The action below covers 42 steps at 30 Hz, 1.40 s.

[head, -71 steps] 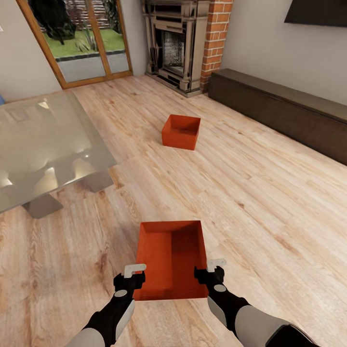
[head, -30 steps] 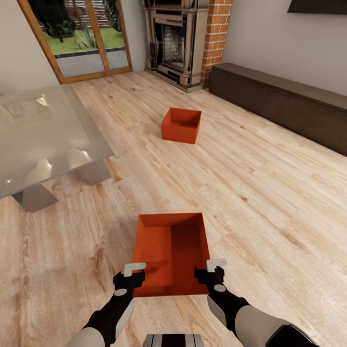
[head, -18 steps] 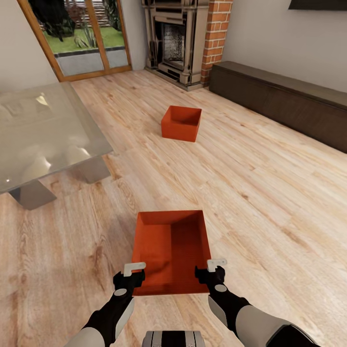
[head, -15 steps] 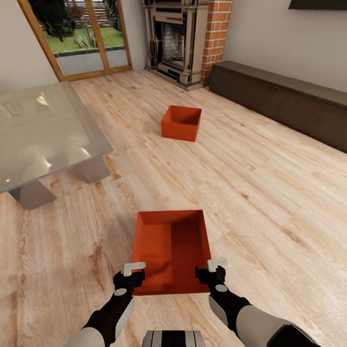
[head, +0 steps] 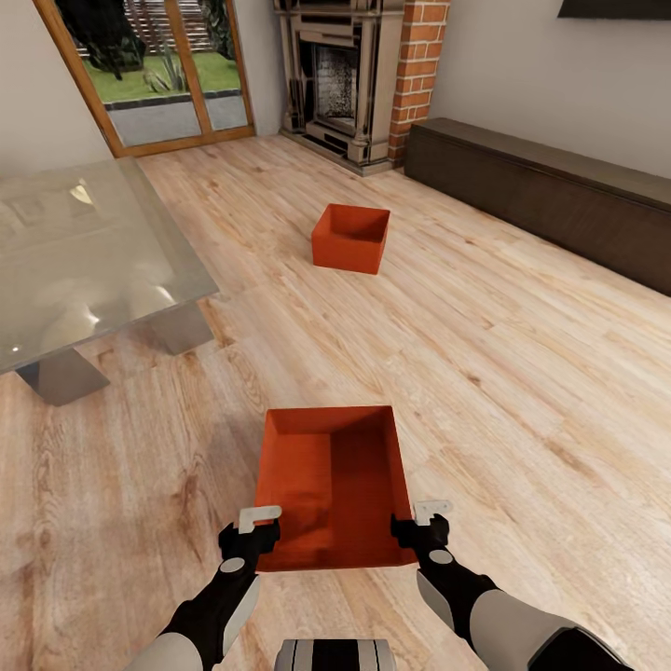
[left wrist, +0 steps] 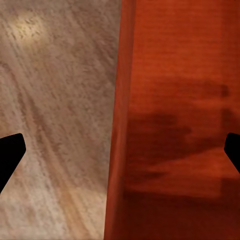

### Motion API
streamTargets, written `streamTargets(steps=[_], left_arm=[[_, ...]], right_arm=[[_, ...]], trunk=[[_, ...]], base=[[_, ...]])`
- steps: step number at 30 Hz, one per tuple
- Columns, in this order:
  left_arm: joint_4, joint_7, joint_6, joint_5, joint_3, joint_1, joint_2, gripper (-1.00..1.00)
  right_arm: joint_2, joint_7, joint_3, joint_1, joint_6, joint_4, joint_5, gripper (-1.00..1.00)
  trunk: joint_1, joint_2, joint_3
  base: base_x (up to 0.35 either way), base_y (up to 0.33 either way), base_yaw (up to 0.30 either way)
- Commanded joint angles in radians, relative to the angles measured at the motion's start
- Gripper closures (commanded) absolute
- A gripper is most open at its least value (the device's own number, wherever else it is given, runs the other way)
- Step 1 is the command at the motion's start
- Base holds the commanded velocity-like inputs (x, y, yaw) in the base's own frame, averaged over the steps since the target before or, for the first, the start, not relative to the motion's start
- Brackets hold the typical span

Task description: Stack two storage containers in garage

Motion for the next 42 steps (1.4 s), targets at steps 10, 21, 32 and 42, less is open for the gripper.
streamTargets(steps=[10,21,32,42], left_arm=[[0.000,0.010,-0.003,0.005,-0.008,-0.001,0.001,-1.00],[0.005,0.015,0.003,-0.007,-0.016,-0.001,0.024,-1.00],[-0.001,0.016,0.003,-0.008,-0.019,-0.001,0.029,-1.00],[0.004,0.016,0.002,-0.008,-0.020,0.000,0.029,-1.00]], right_arm=[[0.001,-0.001,0.009,-0.001,-0.004,0.001,-0.009,-1.00],[0.003,0.001,0.009,-0.001,-0.004,0.001,-0.009,-1.00],[0.002,0.003,0.009,-0.001,-0.004,0.001,-0.009,-1.00],[0.001,0.005,0.013,-0.001,-0.004,0.001,-0.008,-1.00]], trunk=[[0.000,0.000,-0.001],[0.000,0.000,-0.001],[0.000,0.000,-0.001],[0.000,0.000,-0.001]], base=[[0.000,0.000,0.000],[0.000,0.000,0.000],[0.000,0.000,0.000],[0.000,0.000,0.000]])
